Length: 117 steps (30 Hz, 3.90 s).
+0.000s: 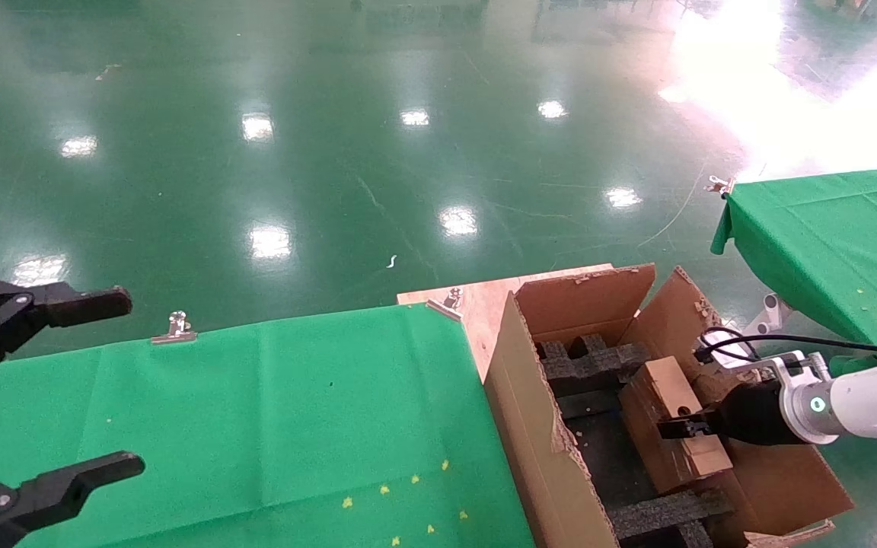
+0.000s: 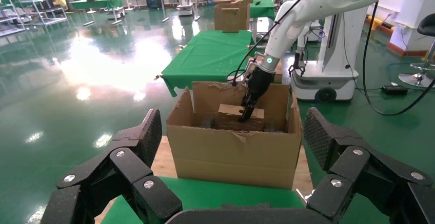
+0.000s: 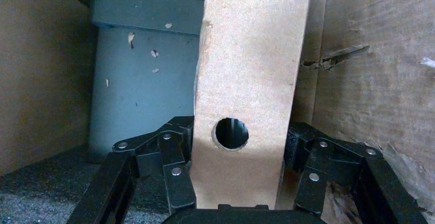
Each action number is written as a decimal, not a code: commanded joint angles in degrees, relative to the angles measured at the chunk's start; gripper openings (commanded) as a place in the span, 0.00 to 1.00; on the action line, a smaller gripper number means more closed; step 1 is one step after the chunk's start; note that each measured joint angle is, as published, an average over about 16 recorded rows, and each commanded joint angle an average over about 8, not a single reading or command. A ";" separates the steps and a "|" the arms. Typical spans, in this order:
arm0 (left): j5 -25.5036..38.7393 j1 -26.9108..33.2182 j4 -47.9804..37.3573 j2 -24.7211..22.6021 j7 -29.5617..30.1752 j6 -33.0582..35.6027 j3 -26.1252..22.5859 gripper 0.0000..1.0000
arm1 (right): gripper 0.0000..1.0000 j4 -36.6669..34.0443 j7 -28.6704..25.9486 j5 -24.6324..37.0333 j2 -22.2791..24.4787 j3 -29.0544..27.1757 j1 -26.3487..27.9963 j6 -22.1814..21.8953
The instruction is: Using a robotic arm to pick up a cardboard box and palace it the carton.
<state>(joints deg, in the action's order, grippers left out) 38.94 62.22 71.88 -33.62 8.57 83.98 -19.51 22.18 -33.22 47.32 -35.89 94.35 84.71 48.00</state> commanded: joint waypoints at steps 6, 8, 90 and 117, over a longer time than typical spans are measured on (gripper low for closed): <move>0.00 0.00 0.00 0.00 0.00 0.00 0.00 1.00 | 1.00 0.06 -0.02 -0.05 0.10 -0.05 0.10 0.10; -0.01 0.00 -0.01 0.00 0.00 0.00 0.00 1.00 | 1.00 -0.01 0.00 -0.07 0.14 -0.10 0.21 0.12; -0.07 0.00 -0.04 0.02 -0.02 -0.02 -0.03 1.00 | 1.00 31.02 8.94 -0.54 3.60 -30.97 8.50 14.47; -0.08 0.00 -0.04 0.02 -0.03 -0.03 -0.04 1.00 | 1.00 45.10 18.28 -3.94 1.72 -63.68 -13.36 30.51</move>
<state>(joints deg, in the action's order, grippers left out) 38.87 62.23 71.84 -33.59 8.54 83.95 -19.56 67.27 -14.94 43.38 -34.18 30.68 71.36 78.50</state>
